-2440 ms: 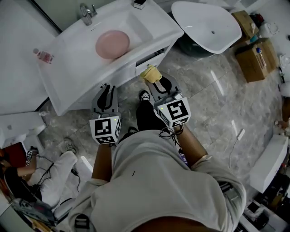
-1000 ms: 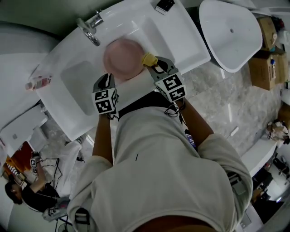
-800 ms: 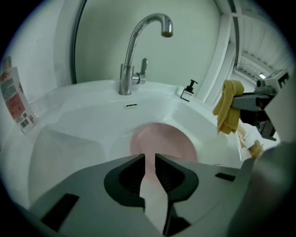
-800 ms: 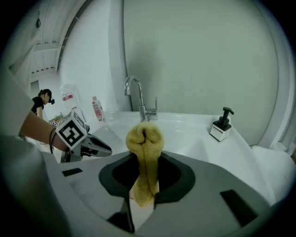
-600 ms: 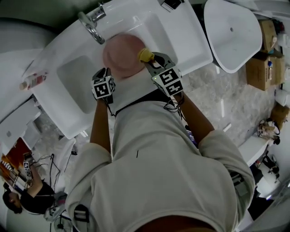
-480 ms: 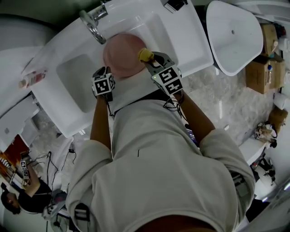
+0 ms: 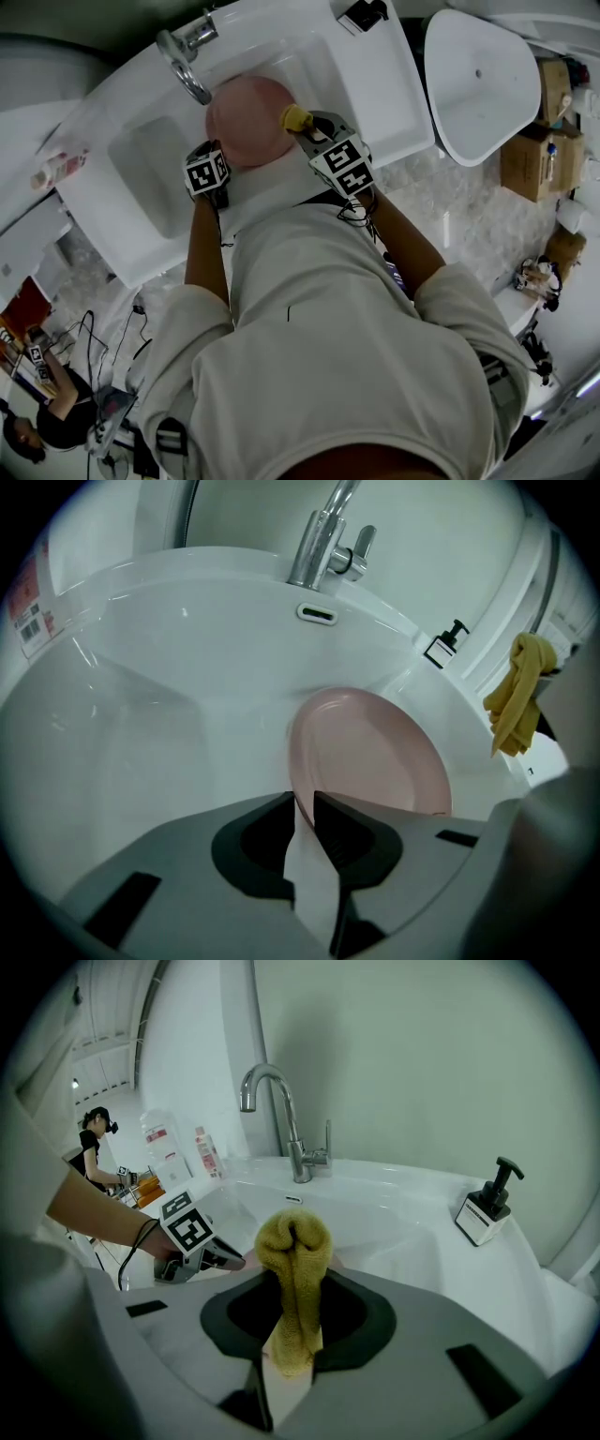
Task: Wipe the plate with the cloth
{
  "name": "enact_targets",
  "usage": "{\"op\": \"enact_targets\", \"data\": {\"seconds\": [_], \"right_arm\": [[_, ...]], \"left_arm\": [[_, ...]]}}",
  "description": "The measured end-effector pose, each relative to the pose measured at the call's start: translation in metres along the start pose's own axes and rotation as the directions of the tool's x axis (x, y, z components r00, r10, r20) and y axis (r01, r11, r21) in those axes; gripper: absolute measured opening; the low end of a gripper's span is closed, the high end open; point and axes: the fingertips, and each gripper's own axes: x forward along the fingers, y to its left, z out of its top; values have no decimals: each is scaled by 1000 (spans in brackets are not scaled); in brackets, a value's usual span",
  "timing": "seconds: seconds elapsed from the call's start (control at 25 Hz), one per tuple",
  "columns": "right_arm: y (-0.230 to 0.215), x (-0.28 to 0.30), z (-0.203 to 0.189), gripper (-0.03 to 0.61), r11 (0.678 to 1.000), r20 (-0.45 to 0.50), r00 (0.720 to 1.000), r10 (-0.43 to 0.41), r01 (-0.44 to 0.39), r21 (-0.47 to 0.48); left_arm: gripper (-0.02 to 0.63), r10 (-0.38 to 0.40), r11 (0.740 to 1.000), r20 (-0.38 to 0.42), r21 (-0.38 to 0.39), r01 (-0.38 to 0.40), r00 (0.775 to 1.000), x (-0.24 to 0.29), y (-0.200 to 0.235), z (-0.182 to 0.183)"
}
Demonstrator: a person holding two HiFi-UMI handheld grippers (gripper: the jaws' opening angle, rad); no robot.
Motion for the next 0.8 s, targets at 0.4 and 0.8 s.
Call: {"op": "enact_targets", "data": {"seconds": [0.4, 0.8], "right_arm": [[-18, 12, 1, 81, 1000, -28, 1000, 5, -4, 18], [-28, 38, -14, 81, 1000, -150, 989, 13, -17, -26]], "left_arm": [[54, -51, 999, 88, 15, 50, 995, -25, -14, 22], [54, -84, 990, 158, 129, 64, 984, -72, -45, 39]]}}
